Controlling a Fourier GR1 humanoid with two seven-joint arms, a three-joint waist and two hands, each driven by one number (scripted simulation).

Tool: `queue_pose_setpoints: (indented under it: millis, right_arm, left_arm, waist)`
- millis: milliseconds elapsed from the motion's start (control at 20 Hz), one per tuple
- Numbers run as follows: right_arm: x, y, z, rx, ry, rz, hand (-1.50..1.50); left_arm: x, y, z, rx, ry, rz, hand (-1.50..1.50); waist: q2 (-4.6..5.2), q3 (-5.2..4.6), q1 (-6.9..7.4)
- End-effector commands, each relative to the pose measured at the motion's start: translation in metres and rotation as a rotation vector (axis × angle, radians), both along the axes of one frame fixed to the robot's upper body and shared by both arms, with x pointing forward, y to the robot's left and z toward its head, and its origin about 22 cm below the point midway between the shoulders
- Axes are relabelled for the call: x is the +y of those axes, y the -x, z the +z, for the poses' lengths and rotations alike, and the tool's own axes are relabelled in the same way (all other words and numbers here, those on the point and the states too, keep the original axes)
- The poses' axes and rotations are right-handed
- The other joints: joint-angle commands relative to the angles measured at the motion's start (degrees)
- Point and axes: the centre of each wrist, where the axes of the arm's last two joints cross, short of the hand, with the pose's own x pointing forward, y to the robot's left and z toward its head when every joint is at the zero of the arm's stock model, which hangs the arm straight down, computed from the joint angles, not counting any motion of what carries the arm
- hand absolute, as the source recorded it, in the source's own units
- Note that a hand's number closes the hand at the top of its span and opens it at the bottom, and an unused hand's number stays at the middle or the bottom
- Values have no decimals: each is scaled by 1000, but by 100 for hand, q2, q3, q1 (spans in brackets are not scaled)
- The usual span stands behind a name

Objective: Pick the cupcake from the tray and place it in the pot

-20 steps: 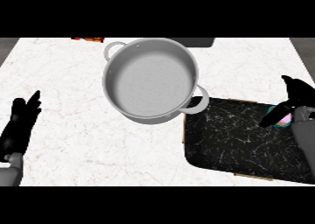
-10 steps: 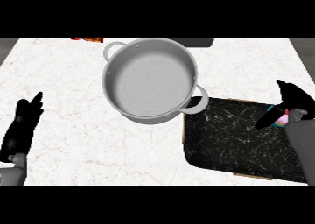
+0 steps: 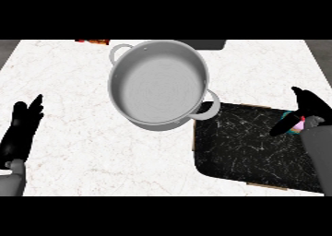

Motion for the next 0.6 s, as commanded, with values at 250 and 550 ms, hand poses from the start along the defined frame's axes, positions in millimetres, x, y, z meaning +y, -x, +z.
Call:
queue_pose_setpoints:
  millis: [250,550]
  right_arm:
    - [-10,0,-21,-59,93,83,150]
    - [-23,-5,8,-134,188,124,150]
  left_arm:
    - [-6,7,-4,-5,-19,5,0]
    - [3,-3,3,-9,-15,18,0]
  waist:
    - [3,2,19]
    - [-2,1,-10]
